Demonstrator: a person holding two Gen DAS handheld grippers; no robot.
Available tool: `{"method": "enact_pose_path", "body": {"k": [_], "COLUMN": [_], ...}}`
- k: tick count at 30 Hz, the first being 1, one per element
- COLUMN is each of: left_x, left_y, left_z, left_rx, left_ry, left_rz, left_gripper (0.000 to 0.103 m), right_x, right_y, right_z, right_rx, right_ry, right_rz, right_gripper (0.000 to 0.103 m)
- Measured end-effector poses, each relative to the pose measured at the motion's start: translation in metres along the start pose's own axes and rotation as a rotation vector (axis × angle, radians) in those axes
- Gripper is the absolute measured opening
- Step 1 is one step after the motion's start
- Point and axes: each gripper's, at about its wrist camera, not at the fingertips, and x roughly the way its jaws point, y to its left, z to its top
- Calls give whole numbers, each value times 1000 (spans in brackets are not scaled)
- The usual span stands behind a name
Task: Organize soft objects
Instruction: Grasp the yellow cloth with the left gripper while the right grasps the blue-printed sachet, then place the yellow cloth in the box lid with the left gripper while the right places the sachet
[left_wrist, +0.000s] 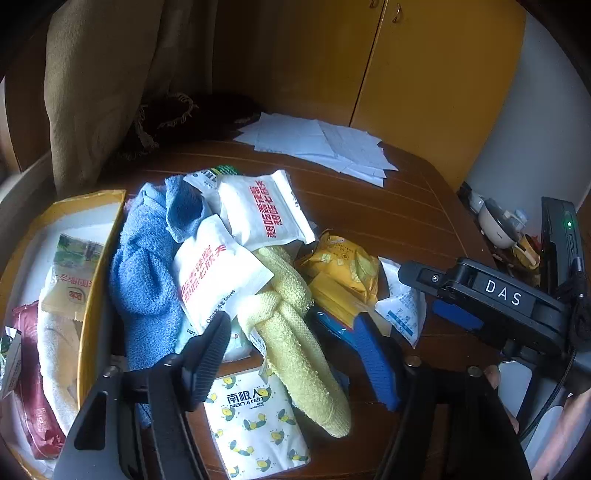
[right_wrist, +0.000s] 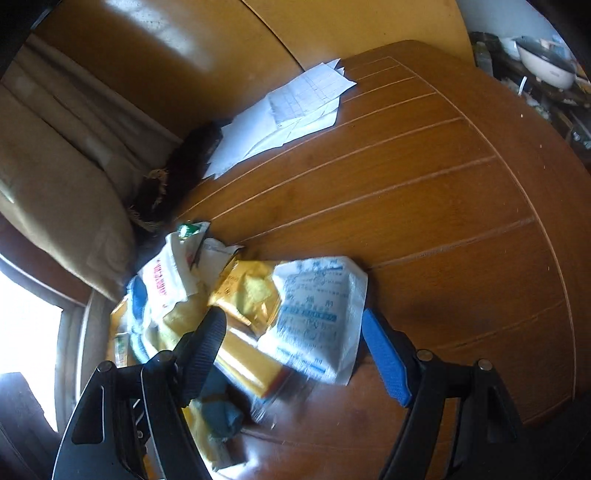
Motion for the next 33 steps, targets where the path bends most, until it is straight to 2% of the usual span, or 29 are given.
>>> {"method": "enact_pose_path", "body": {"k": [1,3,5,6,11,14,16,19,22,25,27,29,31,33], "left_x": [6,13,14,13,-9,-28,-38,-53,-57,-53,-55,-58,-55,-42], "left_y": [1,4,10,13,19,20,21,25,29,30,29,28,27,22], "left_z": [0,-2,-4,-4,-10,-19,-28,-43,-55,-56,-52,-47,-38,-31], "left_rx": [0,-5,-19,-28,-37,-27,-23,-24,-27,-15,-13,-8,1,21], "left_ry": [21,35,32,26,2,3,25,67,86,102,76,25,-9,12], "left_rz": [4,25,23,9,-59,-104,-135,-183,-182,-165,-166,-141,-114,-102], "left_gripper": [52,29,17,14,11,11,11,11,14,26,52,66,69,69], "right_x": [4,11,14,13,9,3,-2,-14,-24,-26,-23,-23,-22,-20], "right_y": [-1,-6,-9,-8,-7,-3,-2,3,7,9,8,6,5,5], "right_z": [1,0,-1,-1,-3,-6,-10,-23,-35,-43,-43,-42,-43,-43], "right_rx": [4,14,16,5,-26,-46,-58,-83,-108,-116,-106,-96,-96,-87], "right_ry": [3,-1,-19,-32,-47,-66,-83,-122,-162,-182,-173,-169,-176,-173], "right_rz": [-15,-17,-26,-44,-36,-22,6,24,51,76,89,98,116,124], "right_gripper": [76,72,61,54,45,36,29,28,27,27,27,27,27,27]}}
